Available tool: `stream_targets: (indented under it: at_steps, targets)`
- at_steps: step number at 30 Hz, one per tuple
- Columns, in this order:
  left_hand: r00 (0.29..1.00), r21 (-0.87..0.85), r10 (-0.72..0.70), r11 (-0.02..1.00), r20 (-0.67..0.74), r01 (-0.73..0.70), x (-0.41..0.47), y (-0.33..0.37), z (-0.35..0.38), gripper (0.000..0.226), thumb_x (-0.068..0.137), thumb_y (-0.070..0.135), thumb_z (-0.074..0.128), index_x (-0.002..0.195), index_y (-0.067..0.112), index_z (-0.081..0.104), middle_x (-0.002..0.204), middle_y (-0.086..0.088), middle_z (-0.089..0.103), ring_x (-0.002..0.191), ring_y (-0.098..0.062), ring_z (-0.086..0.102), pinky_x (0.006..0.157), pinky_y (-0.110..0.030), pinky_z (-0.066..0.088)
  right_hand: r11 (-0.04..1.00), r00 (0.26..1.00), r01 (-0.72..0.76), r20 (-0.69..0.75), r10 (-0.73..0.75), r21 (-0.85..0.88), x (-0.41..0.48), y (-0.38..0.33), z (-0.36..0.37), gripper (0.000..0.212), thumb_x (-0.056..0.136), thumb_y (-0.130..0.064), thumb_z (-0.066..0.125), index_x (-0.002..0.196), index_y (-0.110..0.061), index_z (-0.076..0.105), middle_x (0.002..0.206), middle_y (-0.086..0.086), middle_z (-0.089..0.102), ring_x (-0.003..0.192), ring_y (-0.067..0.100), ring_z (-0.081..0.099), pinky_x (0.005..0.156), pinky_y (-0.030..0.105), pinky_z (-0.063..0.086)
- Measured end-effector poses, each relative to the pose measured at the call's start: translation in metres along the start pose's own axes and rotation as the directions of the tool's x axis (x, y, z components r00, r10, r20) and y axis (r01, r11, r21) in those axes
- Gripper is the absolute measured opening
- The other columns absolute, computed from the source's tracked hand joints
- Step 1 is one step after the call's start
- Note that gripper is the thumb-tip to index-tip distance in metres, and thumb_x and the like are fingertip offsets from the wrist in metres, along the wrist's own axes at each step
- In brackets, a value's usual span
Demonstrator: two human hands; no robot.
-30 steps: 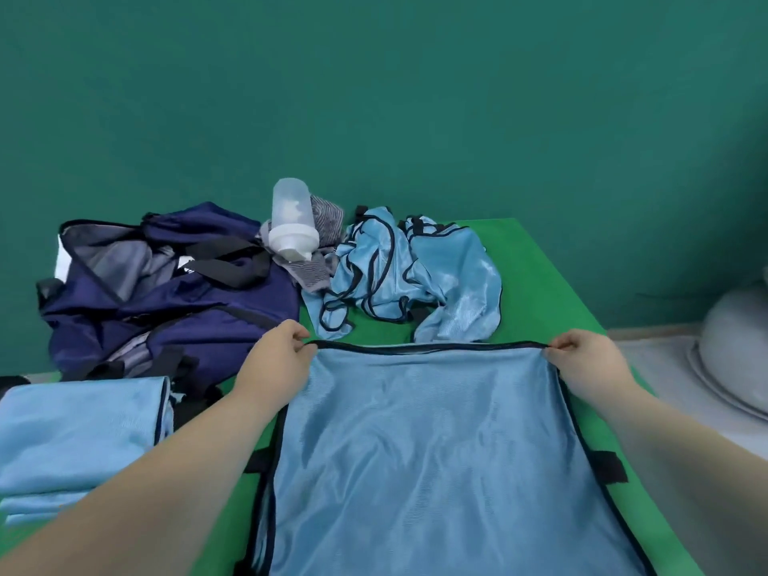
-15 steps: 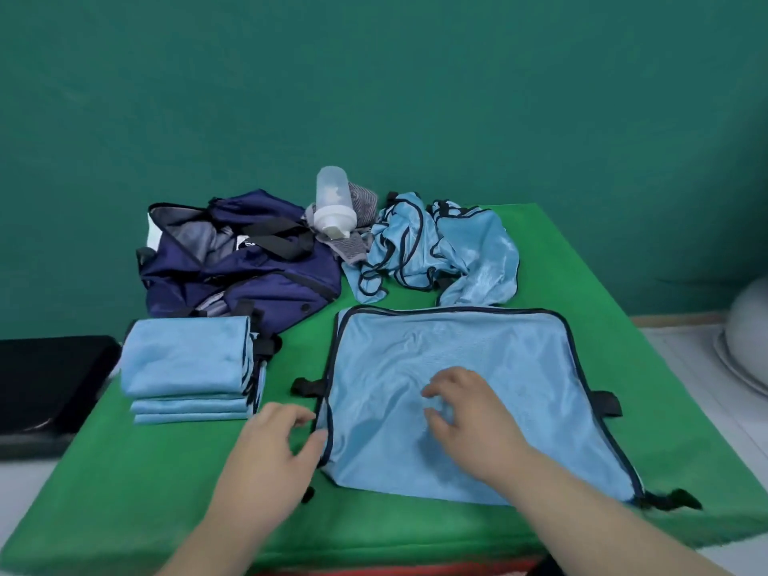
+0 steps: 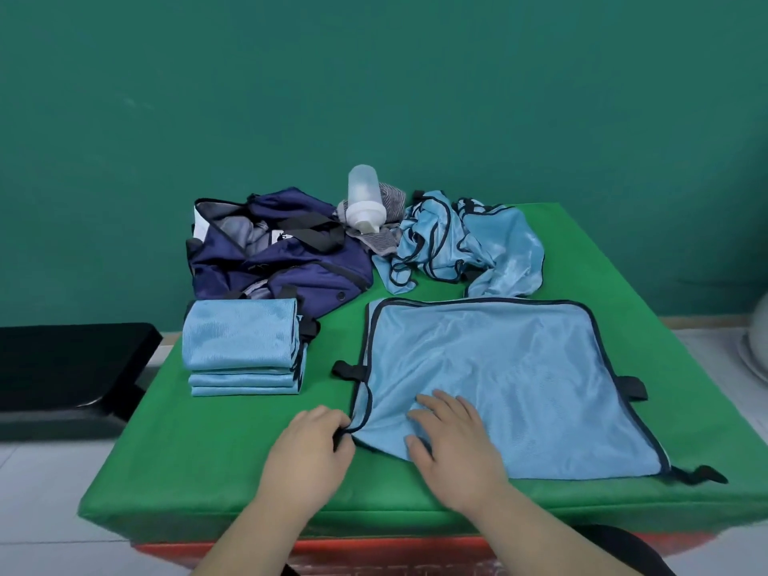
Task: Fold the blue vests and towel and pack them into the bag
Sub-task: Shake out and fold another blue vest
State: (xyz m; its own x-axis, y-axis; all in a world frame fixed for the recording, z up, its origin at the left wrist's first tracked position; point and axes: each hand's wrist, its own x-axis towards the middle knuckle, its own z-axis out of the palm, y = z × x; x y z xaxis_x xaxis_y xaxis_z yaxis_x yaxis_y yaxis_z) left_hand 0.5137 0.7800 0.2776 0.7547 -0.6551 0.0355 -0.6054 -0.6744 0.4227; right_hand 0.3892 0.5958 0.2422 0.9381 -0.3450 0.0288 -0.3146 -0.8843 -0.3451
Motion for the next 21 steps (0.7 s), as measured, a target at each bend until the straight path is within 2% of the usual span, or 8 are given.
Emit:
stream_targets:
  at_steps: [5,9,14,15,16,18,19,21]
  targets:
    - [0.981,0.034,0.043,0.998,0.187,-0.051,0.005,-0.009,-0.013,0.019,0.097,0.031,0.049,0.110,0.029,0.063,0.103,0.014,0.053,0.090,-0.007,0.055,0.083,-0.030,0.048,1.000,1.000,0.013,0.005,-0.013,-0.015,0.000,0.000,0.002,0.059,0.095,-0.055,0.020,0.141,-0.034,0.049,0.157,-0.013,0.034,0.150,0.011,0.014,0.124,0.033,-0.001]
    - [0.961,-0.015,-0.003,1.000,0.275,0.008,0.009,-0.008,-0.024,0.016,0.099,0.025,0.055,0.113,0.029,0.061,0.103,0.015,0.056,0.092,-0.008,0.056,0.083,-0.028,0.047,1.000,1.000,0.014,-0.019,-0.013,0.009,-0.002,-0.001,0.004,0.062,0.093,-0.055,0.018,0.138,-0.033,0.053,0.156,-0.014,0.037,0.150,0.009,0.016,0.124,0.032,0.001]
    - [0.952,-0.079,-0.072,0.992,0.296,0.100,0.013,-0.009,-0.043,0.031,0.097,0.026,0.058,0.123,0.041,0.049,0.096,0.013,0.061,0.071,-0.005,0.058,0.057,-0.022,0.041,0.999,0.998,0.027,-0.057,-0.025,0.031,-0.003,0.001,0.007,0.056,0.093,-0.052,0.025,0.132,-0.032,0.060,0.152,-0.013,0.044,0.148,0.010,0.023,0.124,0.031,0.003]
    - [0.949,-0.049,-0.069,0.995,0.306,0.088,0.013,-0.009,-0.045,0.037,0.097,0.028,0.057,0.129,0.043,0.046,0.101,0.012,0.062,0.074,-0.006,0.059,0.059,-0.023,0.044,0.999,0.998,0.030,-0.062,-0.028,0.035,-0.003,0.001,0.008,0.056,0.093,-0.051,0.026,0.131,-0.032,0.061,0.152,-0.013,0.045,0.148,0.010,0.024,0.123,0.031,0.003]
    - [0.948,0.013,-0.056,0.998,0.314,0.054,0.012,-0.007,-0.046,0.045,0.097,0.029,0.057,0.137,0.044,0.041,0.112,0.010,0.063,0.087,-0.008,0.062,0.069,-0.025,0.049,0.999,0.997,0.034,-0.065,-0.031,0.035,-0.003,0.001,0.009,0.055,0.093,-0.051,0.026,0.131,-0.031,0.061,0.152,-0.013,0.045,0.148,0.010,0.025,0.123,0.030,0.003]
    - [0.963,0.169,0.030,0.982,0.268,-0.078,0.009,-0.005,-0.042,0.058,0.092,0.032,0.054,0.146,0.040,0.034,0.136,0.010,0.052,0.121,-0.013,0.049,0.101,-0.032,0.044,0.999,0.997,0.036,-0.070,-0.033,0.038,-0.003,0.002,0.010,0.055,0.093,-0.050,0.027,0.131,-0.031,0.062,0.152,-0.013,0.045,0.148,0.010,0.026,0.123,0.030,0.002]
    - [0.975,0.198,0.095,0.971,0.202,-0.136,0.007,-0.001,-0.039,0.061,0.087,0.033,0.051,0.147,0.036,0.036,0.142,0.010,0.045,0.131,-0.015,0.039,0.110,-0.035,0.037,0.999,0.997,0.034,-0.071,-0.032,0.037,-0.003,0.002,0.011,0.054,0.093,-0.049,0.028,0.131,-0.031,0.062,0.151,-0.013,0.045,0.148,0.010,0.026,0.122,0.031,0.003]
    - [0.969,0.193,0.238,0.949,0.073,-0.248,0.003,0.011,-0.034,0.058,0.080,0.032,0.048,0.137,0.028,0.052,0.142,0.006,0.045,0.136,-0.018,0.035,0.112,-0.038,0.032,0.999,0.996,0.032,-0.086,-0.030,0.028,-0.002,0.003,0.013,0.051,0.093,-0.048,0.032,0.127,-0.030,0.065,0.148,-0.011,0.050,0.145,0.013,0.032,0.121,0.032,0.007]
